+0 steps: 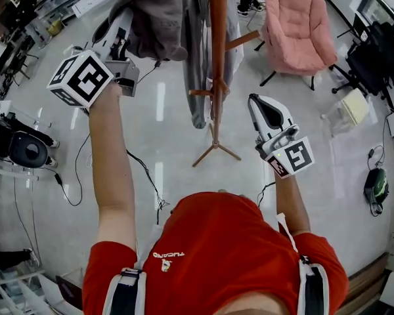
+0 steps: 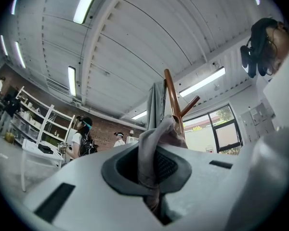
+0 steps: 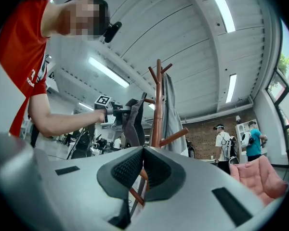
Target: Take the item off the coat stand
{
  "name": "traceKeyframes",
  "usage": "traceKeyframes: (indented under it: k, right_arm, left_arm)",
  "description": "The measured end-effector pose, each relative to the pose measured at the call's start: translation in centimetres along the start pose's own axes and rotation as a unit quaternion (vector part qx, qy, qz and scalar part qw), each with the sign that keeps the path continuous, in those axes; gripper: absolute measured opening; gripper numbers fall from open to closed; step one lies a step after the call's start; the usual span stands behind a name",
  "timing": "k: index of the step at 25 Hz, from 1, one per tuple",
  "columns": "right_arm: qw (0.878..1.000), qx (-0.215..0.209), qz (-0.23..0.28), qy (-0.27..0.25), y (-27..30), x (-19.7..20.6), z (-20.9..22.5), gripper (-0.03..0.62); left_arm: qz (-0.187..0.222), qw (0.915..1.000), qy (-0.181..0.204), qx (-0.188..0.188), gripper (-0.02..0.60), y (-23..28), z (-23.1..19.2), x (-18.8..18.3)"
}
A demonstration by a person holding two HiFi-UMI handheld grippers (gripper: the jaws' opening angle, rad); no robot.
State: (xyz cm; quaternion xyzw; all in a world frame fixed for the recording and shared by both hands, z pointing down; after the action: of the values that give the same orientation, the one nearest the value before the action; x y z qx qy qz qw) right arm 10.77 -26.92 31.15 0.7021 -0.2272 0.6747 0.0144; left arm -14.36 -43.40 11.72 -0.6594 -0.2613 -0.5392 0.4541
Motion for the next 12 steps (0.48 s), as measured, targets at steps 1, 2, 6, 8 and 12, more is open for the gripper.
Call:
traceKeyframes:
  k: [1,2,6,8,12]
  right_arm:
    - [1.0,-0.001,0.001,0.001,0.0,0.0,-0.1,0.025]
    - [1.0,-0.002,0.002,0.002,0.0,-0.1,-0.2,0.025]
    - [1.0,-0.011,0.012,0.002,0.2,-1.0,-1.2,0.025]
    - [1.0,-0.019,0.016,0.003,0.3,-1.5,-1.8,0.025]
    - [0.999,-0.037,0.023,0.006,0.3,-2.1,-3.1,0.025]
  left_arm:
    - [0.003,1.0,0.0,-0.004,0.018,-0.6,0.0,-0.2]
    - [0.006,0.9999,-0.001,-0.009,0.018,-1.3,-0.1,-0.3]
    - [0.006,0.9995,-0.013,-0.03,0.018,-4.7,-0.2,0.3]
    - [0.006,0.9992,-0.016,-0.036,0.018,-6.1,0.4,0.7]
    - [0.004,0.9987,-0.028,-0.042,0.018,-8.8,2.1,2.9]
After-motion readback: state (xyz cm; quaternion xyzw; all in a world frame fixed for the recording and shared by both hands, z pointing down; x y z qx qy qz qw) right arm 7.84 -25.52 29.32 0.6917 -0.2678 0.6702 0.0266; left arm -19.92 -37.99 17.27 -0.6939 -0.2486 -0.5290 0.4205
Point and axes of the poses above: the fingertips, and each gripper's own axes: y forward along the fingers, z to its right, x out of its underside, the point moved 4 cm from there along -y, backward along the fingers, and after that the axes turned 11 degrees about x, right-handed, at the moved point
